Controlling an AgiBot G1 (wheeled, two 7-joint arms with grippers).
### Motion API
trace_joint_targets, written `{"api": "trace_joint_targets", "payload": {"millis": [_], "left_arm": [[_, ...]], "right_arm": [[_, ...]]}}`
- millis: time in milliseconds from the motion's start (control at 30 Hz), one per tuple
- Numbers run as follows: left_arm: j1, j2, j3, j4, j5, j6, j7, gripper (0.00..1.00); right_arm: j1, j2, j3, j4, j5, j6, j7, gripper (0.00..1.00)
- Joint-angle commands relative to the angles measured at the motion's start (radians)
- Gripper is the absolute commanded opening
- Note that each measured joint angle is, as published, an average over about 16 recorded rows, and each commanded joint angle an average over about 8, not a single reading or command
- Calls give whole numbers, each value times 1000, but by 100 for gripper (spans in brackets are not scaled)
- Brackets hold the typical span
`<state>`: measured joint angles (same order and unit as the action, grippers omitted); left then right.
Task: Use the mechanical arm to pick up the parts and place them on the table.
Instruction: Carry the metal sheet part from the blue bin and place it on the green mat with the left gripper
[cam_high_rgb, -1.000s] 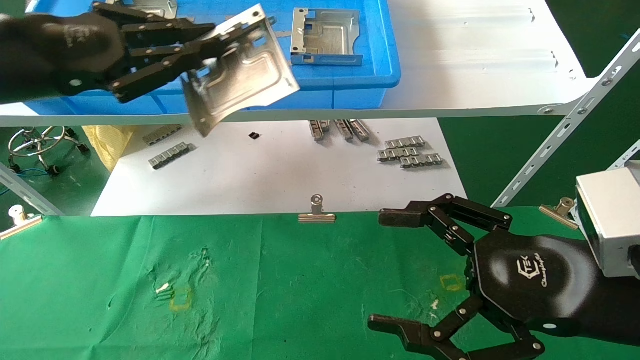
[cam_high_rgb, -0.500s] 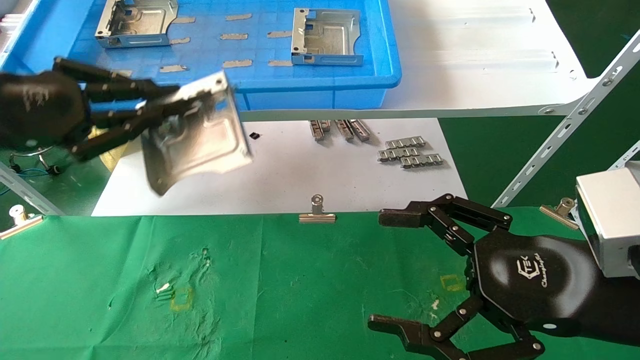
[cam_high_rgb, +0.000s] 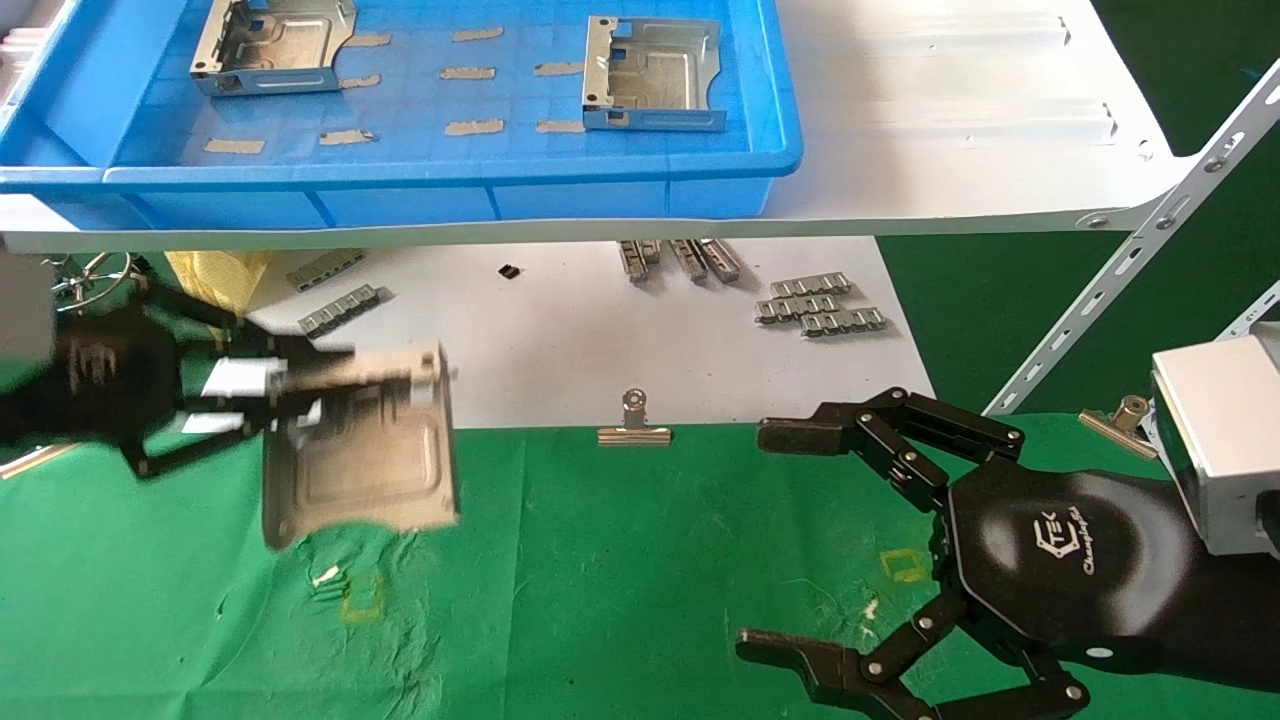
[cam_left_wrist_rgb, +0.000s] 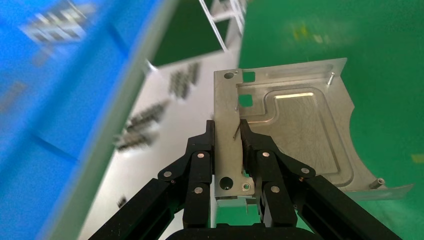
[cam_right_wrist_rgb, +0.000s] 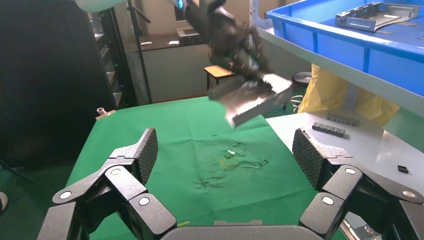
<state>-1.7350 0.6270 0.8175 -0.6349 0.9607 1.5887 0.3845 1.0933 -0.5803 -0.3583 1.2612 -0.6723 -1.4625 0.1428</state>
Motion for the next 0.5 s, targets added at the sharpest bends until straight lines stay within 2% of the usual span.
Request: {"api": "trace_joint_targets", "payload": {"millis": [33, 300, 500], "left_arm": [[9, -9, 28, -4, 2, -1, 26, 0], [25, 46, 130, 119, 106, -23, 153, 0], [35, 106, 154, 252, 145, -61, 266, 0]], "right_arm": [[0, 0, 0, 0, 0, 0, 0, 100], [0, 0, 0, 0, 0, 0, 0, 100], [0, 0, 0, 0, 0, 0, 0, 100]]}}
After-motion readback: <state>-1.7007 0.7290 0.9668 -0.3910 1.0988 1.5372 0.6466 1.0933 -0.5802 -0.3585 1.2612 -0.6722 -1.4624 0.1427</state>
